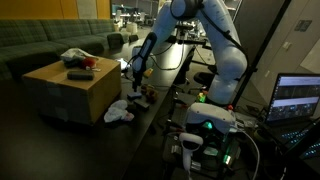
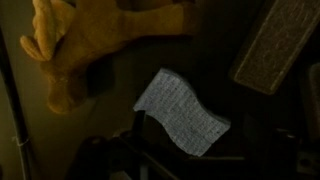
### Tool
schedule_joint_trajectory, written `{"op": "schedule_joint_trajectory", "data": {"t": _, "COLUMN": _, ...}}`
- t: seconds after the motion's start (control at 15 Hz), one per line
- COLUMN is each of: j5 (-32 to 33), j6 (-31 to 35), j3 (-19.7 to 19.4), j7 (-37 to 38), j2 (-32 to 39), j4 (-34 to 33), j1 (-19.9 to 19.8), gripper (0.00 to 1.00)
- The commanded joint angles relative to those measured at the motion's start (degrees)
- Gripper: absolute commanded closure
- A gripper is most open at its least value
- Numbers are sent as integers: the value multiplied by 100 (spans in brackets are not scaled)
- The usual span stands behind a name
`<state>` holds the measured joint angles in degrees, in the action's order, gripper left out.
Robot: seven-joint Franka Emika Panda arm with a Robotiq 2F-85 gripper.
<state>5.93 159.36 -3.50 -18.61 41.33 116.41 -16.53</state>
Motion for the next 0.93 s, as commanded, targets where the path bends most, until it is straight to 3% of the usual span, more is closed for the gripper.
{"op": "schedule_joint_trajectory", "data": {"t": 0.0, "j5": 5, "j6": 36, "j3": -18, "j7": 168, "j2": -426, "j4": 585, "j1": 111, "gripper": 0}}
{"op": "schedule_joint_trajectory", "data": {"t": 0.53, "j5": -215, "j6": 346, "j3": 421, "j7": 56, "j2": -431, "j4": 1209, "j1": -32, "gripper": 0}}
{"op": "schedule_joint_trajectory", "data": {"t": 0.87, "j5": -263, "j6": 808, "j3": 480, "j7": 123, "j2": -282, "j4": 1382, "j1": -70, "gripper": 0}}
